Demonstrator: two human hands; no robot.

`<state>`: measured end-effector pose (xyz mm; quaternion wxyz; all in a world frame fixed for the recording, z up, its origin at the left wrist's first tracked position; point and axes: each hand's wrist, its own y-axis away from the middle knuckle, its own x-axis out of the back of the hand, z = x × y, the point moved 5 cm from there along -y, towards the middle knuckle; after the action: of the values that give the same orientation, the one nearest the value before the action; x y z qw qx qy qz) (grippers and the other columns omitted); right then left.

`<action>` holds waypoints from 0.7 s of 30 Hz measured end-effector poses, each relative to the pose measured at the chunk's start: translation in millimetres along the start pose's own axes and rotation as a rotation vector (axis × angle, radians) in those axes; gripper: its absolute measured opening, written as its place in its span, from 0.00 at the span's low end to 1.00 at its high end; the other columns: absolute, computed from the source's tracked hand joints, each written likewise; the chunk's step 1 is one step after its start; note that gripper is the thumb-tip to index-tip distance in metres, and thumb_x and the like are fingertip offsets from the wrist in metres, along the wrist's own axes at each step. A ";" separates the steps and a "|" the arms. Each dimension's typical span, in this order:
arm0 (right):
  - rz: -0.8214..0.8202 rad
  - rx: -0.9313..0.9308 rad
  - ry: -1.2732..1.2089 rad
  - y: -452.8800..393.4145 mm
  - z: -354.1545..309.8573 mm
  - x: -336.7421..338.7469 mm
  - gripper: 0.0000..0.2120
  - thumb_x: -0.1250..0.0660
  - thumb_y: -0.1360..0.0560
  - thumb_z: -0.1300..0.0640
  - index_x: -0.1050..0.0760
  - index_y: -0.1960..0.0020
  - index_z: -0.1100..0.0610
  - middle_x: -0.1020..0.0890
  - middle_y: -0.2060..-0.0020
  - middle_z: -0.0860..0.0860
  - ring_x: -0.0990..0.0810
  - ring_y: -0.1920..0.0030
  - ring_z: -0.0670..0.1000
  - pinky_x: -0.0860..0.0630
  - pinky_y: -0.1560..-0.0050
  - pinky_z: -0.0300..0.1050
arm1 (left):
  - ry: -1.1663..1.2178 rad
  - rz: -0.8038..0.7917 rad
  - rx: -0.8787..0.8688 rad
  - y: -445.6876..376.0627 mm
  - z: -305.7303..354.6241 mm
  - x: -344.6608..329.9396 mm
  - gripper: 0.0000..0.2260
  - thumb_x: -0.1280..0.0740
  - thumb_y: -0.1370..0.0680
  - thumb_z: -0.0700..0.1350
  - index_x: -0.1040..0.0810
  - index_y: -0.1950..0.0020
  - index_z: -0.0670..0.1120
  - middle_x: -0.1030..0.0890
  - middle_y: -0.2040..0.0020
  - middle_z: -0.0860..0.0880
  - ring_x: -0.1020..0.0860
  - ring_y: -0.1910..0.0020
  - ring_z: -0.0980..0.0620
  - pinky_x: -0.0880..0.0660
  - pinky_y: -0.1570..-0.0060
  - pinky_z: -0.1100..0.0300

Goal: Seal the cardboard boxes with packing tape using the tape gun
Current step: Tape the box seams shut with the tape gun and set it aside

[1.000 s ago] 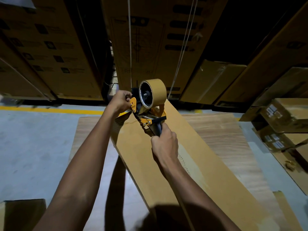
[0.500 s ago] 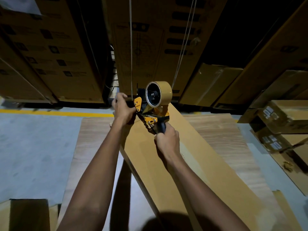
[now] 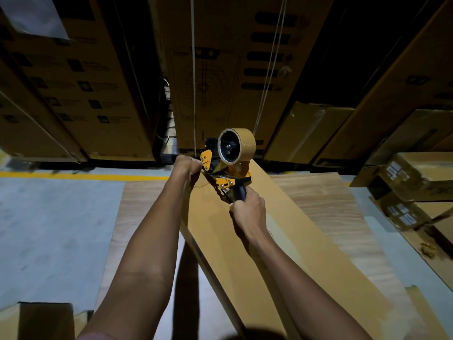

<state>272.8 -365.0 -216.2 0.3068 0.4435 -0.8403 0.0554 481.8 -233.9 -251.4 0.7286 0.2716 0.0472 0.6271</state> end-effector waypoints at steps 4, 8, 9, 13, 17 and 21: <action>-0.001 -0.006 -0.004 -0.6 1.7 -1.7 0.14 0.32 0.24 0.63 0.28 0.46 0.46 0.19 0.55 0.48 0.22 0.56 0.47 0.26 0.55 0.46 | 0.067 -0.004 -0.118 11.6 8.4 -1.7 0.12 0.28 0.24 0.32 0.22 0.64 0.44 0.19 0.61 0.47 0.21 0.62 0.54 0.24 0.65 0.65; 0.005 0.021 -0.018 1.4 2.5 -1.9 0.15 0.33 0.25 0.65 0.27 0.47 0.46 0.20 0.57 0.45 0.21 0.56 0.46 0.26 0.61 0.41 | 0.044 -0.051 -0.243 19.6 8.1 2.3 0.10 0.27 0.25 0.31 0.20 0.62 0.44 0.18 0.60 0.46 0.20 0.62 0.52 0.22 0.64 0.62; 0.007 0.024 -0.018 2.1 2.0 -1.2 0.15 0.33 0.25 0.65 0.27 0.47 0.46 0.20 0.57 0.44 0.22 0.57 0.44 0.27 0.62 0.40 | 0.036 -0.069 -0.245 18.8 7.0 1.4 0.10 0.27 0.26 0.30 0.19 0.62 0.44 0.17 0.60 0.45 0.20 0.62 0.51 0.22 0.63 0.59; 0.014 0.034 -0.010 2.8 1.2 0.7 0.15 0.32 0.24 0.65 0.28 0.47 0.46 0.22 0.59 0.42 0.24 0.58 0.41 0.30 0.62 0.37 | -0.045 -0.149 -0.225 14.6 4.0 -3.4 0.08 0.29 0.23 0.32 0.17 0.61 0.42 0.20 0.60 0.39 0.26 0.70 0.48 0.29 0.71 0.60; 0.026 0.038 -0.009 3.5 1.6 0.0 0.16 0.31 0.25 0.65 0.27 0.45 0.46 0.23 0.58 0.42 0.24 0.58 0.43 0.28 0.60 0.39 | -0.192 -0.186 -0.360 13.9 3.1 -5.0 0.08 0.33 0.19 0.35 0.15 0.52 0.34 0.18 0.52 0.42 0.24 0.65 0.51 0.27 0.70 0.66; 0.032 0.015 -0.006 2.9 0.8 0.9 0.17 0.31 0.25 0.65 0.22 0.39 0.53 0.22 0.56 0.45 0.24 0.56 0.45 0.26 0.53 0.45 | -0.289 -0.252 -0.474 13.1 3.4 -5.8 0.11 0.34 0.19 0.36 0.17 0.54 0.30 0.18 0.41 0.42 0.19 0.44 0.44 0.22 0.43 0.51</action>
<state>269.7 -364.1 -215.8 0.2999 0.4324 -0.8479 0.0653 470.3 -239.7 -244.1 0.8429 0.1724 -0.1714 0.4800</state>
